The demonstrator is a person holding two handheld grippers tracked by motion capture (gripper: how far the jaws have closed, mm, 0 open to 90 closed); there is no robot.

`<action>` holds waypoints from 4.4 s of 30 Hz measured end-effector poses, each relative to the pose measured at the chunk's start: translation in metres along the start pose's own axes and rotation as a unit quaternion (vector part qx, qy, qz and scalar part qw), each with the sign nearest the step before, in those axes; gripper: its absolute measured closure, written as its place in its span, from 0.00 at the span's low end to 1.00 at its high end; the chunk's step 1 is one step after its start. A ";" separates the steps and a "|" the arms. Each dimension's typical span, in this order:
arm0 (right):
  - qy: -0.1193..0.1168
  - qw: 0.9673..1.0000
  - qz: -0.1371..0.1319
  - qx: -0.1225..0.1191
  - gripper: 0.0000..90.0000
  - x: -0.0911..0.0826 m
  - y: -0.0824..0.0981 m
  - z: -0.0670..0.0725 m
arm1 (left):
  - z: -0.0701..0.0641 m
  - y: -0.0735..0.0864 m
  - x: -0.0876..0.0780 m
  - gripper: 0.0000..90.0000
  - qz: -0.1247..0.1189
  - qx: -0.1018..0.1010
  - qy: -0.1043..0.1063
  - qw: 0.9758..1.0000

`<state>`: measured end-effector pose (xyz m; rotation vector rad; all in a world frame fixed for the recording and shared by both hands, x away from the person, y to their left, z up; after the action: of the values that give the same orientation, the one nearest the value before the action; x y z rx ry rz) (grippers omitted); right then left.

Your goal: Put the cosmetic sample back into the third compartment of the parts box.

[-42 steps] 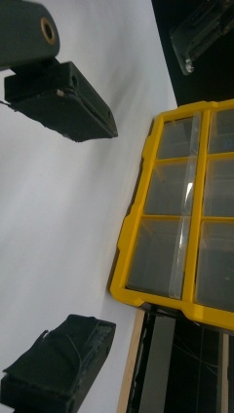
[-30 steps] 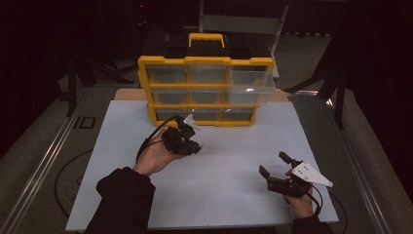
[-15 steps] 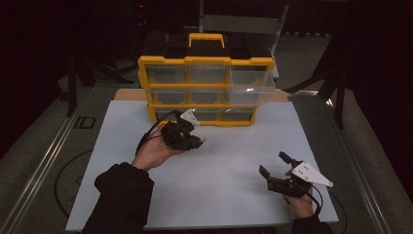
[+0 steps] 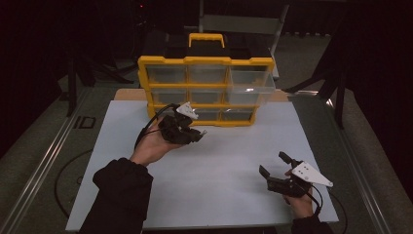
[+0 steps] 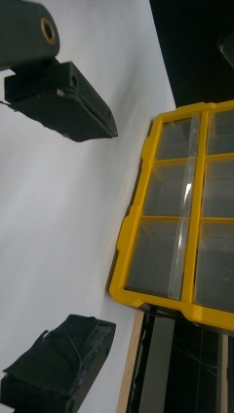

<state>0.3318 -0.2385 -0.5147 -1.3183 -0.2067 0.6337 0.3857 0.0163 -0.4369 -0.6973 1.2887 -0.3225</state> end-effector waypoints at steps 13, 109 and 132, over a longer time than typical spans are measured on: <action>-0.003 1.000 -0.001 0.001 0.10 0.000 0.000 0.000 | 0.010 -0.017 -0.007 0.90 -0.021 0.001 -0.008 1.000; -0.010 1.000 -0.007 0.006 0.10 -0.001 -0.001 0.001 | 0.072 -0.107 -0.052 0.90 -0.058 0.033 -0.054 0.996; -0.010 1.000 -0.007 0.003 0.10 -0.002 -0.001 0.001 | 0.087 -0.136 -0.053 0.90 -0.073 0.039 -0.049 0.995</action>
<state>0.3303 -0.2388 -0.5128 -1.3031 -0.2302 0.6359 0.4748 -0.0303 -0.2997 -0.7346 1.1284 -0.4498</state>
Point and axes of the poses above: each handheld gripper's, and its own axes: x roughly forward along the jaws, y roughly out of its underside, z roughly to its left, the point moved 10 cm from there along x, roughly forward along the jaws, and after that the axes turned 14 degrees about x, right-handed, at the moved point
